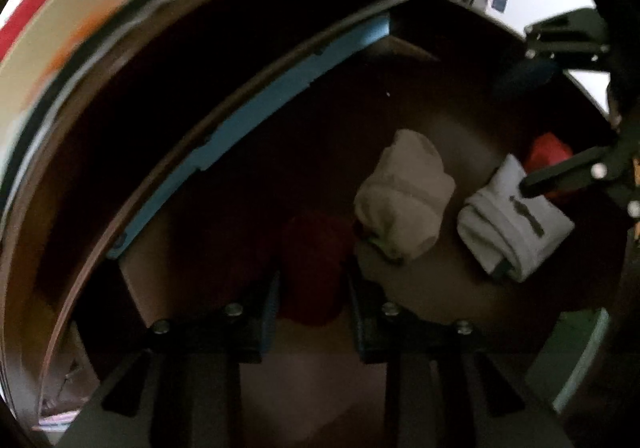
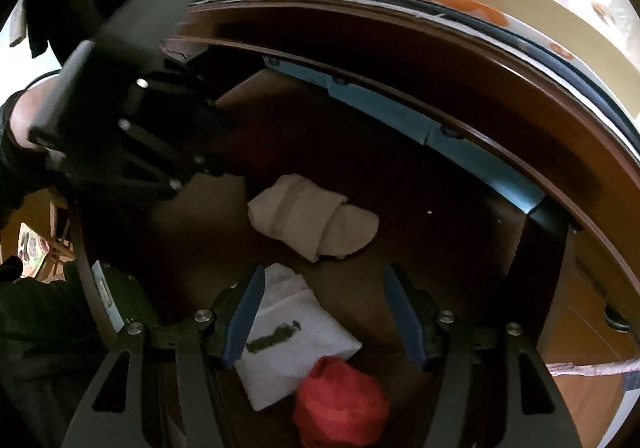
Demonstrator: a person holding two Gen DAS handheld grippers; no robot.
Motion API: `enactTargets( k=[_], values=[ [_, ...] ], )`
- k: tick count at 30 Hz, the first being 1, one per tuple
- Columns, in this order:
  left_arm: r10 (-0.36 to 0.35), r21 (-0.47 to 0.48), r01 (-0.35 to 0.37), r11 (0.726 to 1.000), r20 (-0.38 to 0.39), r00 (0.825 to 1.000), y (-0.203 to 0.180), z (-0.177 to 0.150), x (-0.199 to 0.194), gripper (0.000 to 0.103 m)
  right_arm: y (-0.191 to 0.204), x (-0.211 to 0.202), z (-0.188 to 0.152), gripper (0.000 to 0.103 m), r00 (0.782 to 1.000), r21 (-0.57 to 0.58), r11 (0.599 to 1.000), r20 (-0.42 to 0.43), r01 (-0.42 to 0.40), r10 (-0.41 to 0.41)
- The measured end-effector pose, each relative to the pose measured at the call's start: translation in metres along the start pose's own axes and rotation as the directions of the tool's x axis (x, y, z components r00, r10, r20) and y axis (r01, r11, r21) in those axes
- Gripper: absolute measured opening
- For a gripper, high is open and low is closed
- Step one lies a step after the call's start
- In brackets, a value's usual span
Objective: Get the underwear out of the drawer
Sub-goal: 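Move both open tools down from the tray into the open drawer, then grasp a dark red sock with the left tool while the right tool grasps beige underwear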
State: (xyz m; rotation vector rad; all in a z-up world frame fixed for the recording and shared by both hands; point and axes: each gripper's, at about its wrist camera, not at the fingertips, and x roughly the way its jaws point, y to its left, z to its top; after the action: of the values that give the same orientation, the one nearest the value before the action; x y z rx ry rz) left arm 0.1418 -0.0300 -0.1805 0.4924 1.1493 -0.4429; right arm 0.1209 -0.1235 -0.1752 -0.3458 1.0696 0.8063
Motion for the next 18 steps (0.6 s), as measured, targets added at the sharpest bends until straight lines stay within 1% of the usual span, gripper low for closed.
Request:
enactTargets(
  k=[1, 3, 7, 9, 12, 15, 17, 18],
  values=[
    [-0.003, -0.021, 0.003, 1.0, 0.001, 1.0, 0.003, 0.0, -0.003, 0.028, 0.001, 0.003, 0.002, 0.064, 1.0, -0.001, 1.0, -0.008, -0.003, 0.003],
    [-0.027, -0.069, 0.027, 0.997, 0.003, 1.0, 0.008, -0.011, -0.01, 0.028, 0.004, 0.008, 0.007, 0.064, 1.0, -0.012, 1.0, -0.023, 0.003, -0.003],
    [-0.051, -0.135, 0.054, 0.989, 0.025, 0.998, 0.016, -0.023, -0.021, 0.028, 0.014, 0.022, 0.022, 0.064, 0.998, -0.052, 0.998, -0.054, 0.017, -0.02],
    [-0.058, -0.171, 0.063, 0.983, 0.038, 0.998, 0.026, -0.031, -0.023, 0.028, 0.017, 0.028, 0.028, 0.064, 0.998, -0.07, 0.997, -0.062, 0.016, -0.02],
    [-0.08, -0.218, 0.091, 0.972, 0.058, 0.995, 0.031, -0.04, -0.023, 0.028, 0.023, 0.035, 0.037, 0.064, 0.997, -0.099, 0.994, -0.068, 0.035, -0.042],
    [-0.082, -0.249, 0.1, 0.963, 0.082, 0.993, 0.037, -0.045, -0.026, 0.028, 0.026, 0.042, 0.045, 0.064, 0.997, -0.102, 0.995, -0.074, 0.018, -0.025],
    [-0.096, -0.265, 0.12, 0.957, 0.099, 0.99, 0.038, -0.045, -0.026, 0.028, 0.027, 0.046, 0.046, 0.064, 0.997, -0.099, 0.995, -0.077, 0.008, -0.016],
    [-0.092, -0.267, 0.116, 0.957, 0.099, 0.991, 0.037, -0.045, -0.024, 0.028, 0.027, 0.049, 0.047, 0.064, 0.996, -0.096, 0.995, -0.086, 0.004, -0.012]
  ],
)
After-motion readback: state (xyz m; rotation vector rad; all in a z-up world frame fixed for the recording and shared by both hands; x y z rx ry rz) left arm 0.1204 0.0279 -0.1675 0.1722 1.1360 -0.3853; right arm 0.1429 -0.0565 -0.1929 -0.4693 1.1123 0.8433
